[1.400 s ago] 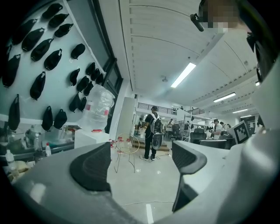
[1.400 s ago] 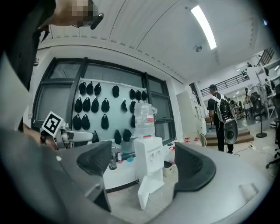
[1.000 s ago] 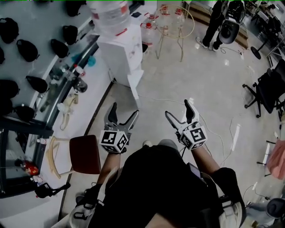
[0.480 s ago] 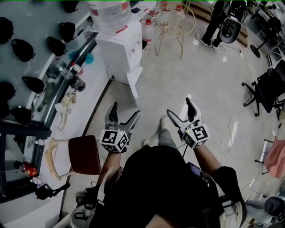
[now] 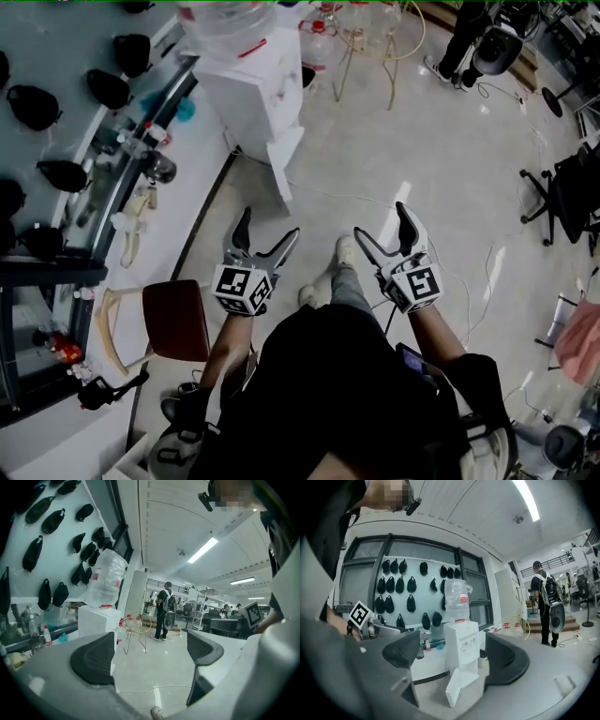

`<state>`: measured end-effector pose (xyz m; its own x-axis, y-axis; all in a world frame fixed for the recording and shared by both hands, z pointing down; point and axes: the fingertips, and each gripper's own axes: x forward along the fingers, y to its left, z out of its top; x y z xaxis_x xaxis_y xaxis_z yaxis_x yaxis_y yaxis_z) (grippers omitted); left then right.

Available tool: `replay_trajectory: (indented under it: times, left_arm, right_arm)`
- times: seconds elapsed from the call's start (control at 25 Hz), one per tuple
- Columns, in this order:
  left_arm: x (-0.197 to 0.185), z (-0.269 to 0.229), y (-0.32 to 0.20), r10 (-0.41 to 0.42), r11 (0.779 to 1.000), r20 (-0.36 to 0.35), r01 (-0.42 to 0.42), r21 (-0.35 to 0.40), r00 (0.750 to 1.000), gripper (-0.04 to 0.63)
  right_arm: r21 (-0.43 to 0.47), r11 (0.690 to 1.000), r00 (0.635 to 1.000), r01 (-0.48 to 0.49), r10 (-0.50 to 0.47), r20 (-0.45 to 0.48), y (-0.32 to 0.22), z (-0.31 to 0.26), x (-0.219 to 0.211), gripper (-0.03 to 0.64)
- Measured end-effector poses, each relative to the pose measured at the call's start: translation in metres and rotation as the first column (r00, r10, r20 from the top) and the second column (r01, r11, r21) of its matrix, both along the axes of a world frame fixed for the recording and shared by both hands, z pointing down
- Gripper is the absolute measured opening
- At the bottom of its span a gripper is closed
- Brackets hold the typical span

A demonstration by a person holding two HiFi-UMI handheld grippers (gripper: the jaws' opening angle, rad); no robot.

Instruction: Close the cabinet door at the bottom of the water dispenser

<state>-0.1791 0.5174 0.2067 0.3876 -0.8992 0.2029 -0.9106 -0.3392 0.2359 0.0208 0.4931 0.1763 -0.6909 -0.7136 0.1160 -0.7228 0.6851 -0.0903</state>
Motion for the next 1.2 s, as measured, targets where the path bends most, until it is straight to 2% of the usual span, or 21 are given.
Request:
replay_trajectory:
  times: [0.24,0.52,0.92,1.2]
  left_arm:
    - [0.003,-0.006,-0.045,-0.043,0.999,0.0,0.043,-0.01,0.999,0.482]
    - [0.0,-0.004,-0.109,-0.106,0.994,0.009,0.106,-0.023,0.994,0.482]
    - [0.028,0.052,-0.18,-0.155,0.98,-0.023,0.151,-0.129,0.988,0.482]
    - [0.058,0.103,-0.211,-0.122,0.972,-0.036,0.113,-0.205,0.992,0.482]
  right_arm:
    - [-0.036,0.999,1.0,0.005,-0.005,0.004,-0.063,0.013,0.015,0.426]
    - [-0.003,0.998,0.998,0.059,-0.059,0.018,-0.144,0.004,0.016,0.426]
    - [-0.061,0.995,0.997,0.081,-0.082,-0.009,-0.221,0.037,0.053,0.425]
    - [-0.094,0.994,0.998,0.061,-0.063,-0.018,-0.262,0.063,0.064,0.425]
